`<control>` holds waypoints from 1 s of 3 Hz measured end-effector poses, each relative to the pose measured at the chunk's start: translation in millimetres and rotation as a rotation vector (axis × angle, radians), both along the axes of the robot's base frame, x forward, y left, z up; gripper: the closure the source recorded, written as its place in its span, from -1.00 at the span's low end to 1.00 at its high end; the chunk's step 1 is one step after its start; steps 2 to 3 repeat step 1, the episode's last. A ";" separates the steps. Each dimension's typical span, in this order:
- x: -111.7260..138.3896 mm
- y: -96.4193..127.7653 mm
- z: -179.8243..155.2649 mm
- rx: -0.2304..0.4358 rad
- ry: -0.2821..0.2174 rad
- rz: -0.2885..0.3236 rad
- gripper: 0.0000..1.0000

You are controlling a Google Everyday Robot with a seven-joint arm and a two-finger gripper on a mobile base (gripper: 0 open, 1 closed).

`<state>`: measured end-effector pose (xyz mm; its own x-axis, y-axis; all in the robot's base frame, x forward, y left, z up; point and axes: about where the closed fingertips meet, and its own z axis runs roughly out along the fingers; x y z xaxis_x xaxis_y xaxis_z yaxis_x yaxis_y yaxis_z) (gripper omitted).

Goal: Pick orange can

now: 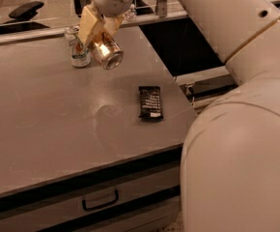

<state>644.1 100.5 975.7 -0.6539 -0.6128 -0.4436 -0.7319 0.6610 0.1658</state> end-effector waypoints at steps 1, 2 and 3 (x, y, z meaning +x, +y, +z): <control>0.0 0.0 0.0 0.000 0.000 0.000 1.00; 0.0 0.0 0.0 0.000 0.000 0.000 1.00; 0.0 0.0 0.0 0.000 0.000 0.000 1.00</control>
Offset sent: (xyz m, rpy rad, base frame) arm 0.0000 0.0000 0.0000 0.0000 0.0000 0.0000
